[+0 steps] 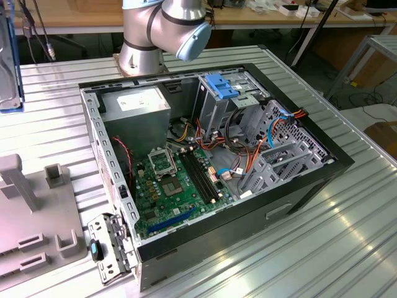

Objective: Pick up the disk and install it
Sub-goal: 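Pick up the disk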

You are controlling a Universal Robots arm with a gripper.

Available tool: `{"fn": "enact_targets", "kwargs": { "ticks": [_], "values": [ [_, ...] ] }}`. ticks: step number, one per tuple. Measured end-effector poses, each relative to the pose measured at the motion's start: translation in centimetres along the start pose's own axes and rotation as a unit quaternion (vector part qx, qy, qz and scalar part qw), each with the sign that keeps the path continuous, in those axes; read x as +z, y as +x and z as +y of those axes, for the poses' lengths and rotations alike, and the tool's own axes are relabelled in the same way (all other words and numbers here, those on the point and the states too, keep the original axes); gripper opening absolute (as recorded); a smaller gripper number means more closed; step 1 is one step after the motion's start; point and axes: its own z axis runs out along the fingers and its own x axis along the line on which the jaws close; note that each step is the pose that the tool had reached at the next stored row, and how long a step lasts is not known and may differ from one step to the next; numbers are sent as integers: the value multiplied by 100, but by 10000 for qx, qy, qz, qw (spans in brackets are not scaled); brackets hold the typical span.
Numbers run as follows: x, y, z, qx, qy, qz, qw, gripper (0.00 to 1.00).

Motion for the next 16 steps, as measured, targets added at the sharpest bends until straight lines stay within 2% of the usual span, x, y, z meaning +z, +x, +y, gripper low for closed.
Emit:
{"fn": "enact_targets", "kwargs": {
  "ticks": [2,3,5,7,10,14,16],
  "values": [
    [2,-3,-95,0,0,0,10000,37],
    [5,-5,-183,0,0,0,10000,37],
    [7,-7,-262,0,0,0,10000,37],
    [10,-11,-401,0,-1,1,10000,37],
    [15,-14,-535,0,0,0,10000,37],
    [18,-16,-666,0,0,0,10000,37],
    [22,-19,-809,0,-1,0,10000,37]
  ]
}}
